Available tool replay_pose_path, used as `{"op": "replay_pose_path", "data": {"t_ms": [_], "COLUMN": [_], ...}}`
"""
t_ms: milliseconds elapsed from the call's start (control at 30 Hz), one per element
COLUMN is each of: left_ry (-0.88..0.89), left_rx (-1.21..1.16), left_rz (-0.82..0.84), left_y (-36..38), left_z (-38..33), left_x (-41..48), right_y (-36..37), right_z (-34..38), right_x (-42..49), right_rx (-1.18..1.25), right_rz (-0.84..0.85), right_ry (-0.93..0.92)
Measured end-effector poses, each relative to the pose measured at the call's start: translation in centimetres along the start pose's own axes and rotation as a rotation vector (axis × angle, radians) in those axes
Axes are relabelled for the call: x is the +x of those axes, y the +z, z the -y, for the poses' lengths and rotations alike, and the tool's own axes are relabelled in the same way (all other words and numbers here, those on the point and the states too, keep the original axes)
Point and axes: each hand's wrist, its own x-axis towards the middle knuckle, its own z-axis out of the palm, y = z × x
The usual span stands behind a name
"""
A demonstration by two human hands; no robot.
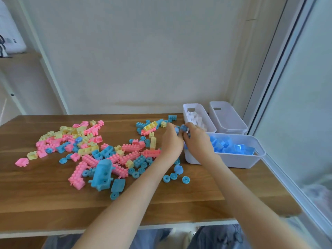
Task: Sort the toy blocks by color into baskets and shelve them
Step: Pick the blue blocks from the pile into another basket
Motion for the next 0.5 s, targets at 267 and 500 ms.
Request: {"op": "replay_pose_path", "data": {"t_ms": [267,500], "left_ry": [0.046,0.215], "left_rx": [-0.009,0.031], "left_rz": [0.092,0.259], "left_y": [-0.6,1.0], "left_z": [-0.7,-2.5], "left_x": [0.8,0.1], "right_y": [-3.6,-8.9], "right_z": [-1.8,-6.2], "right_x": [0.5,-0.9], "right_rx": [0.106,0.055], "right_rz": [0.073,0.113], "right_ry": [0.03,0.029]}}
